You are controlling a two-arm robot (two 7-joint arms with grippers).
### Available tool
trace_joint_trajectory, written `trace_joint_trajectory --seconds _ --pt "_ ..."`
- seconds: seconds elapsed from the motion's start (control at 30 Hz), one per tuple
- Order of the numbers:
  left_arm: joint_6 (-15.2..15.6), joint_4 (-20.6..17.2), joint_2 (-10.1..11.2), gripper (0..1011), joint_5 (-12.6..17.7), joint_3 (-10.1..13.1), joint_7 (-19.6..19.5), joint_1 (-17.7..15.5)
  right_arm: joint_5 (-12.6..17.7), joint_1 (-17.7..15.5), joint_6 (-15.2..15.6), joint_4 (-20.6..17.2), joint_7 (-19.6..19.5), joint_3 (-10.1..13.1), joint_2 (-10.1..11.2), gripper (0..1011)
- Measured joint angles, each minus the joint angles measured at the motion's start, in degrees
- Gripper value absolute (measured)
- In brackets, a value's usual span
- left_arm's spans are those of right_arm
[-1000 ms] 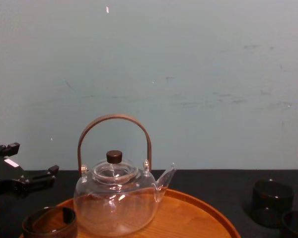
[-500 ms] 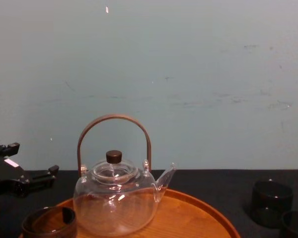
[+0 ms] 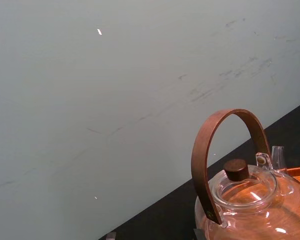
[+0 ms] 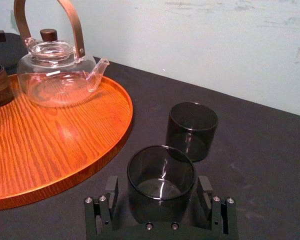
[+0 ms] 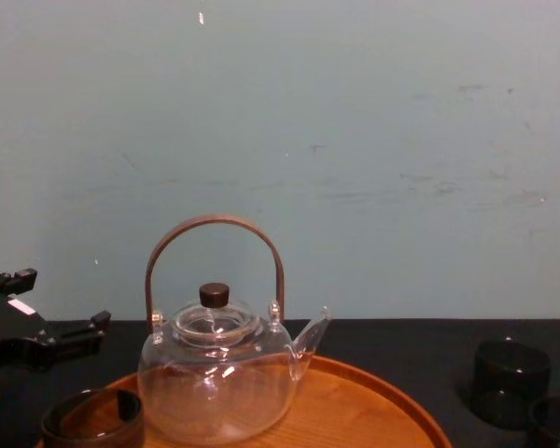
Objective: Pick up the glass from the table and place it on the tray.
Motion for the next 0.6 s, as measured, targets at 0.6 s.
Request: trace_joint_trajectory --seconds 0.6 --pt "0.0 0.0 0.0 1001 0.0 0.0 0.0 0.0 -2.0 3.9 1.3 5.0 2.5 -0.6 -3.2 1007"
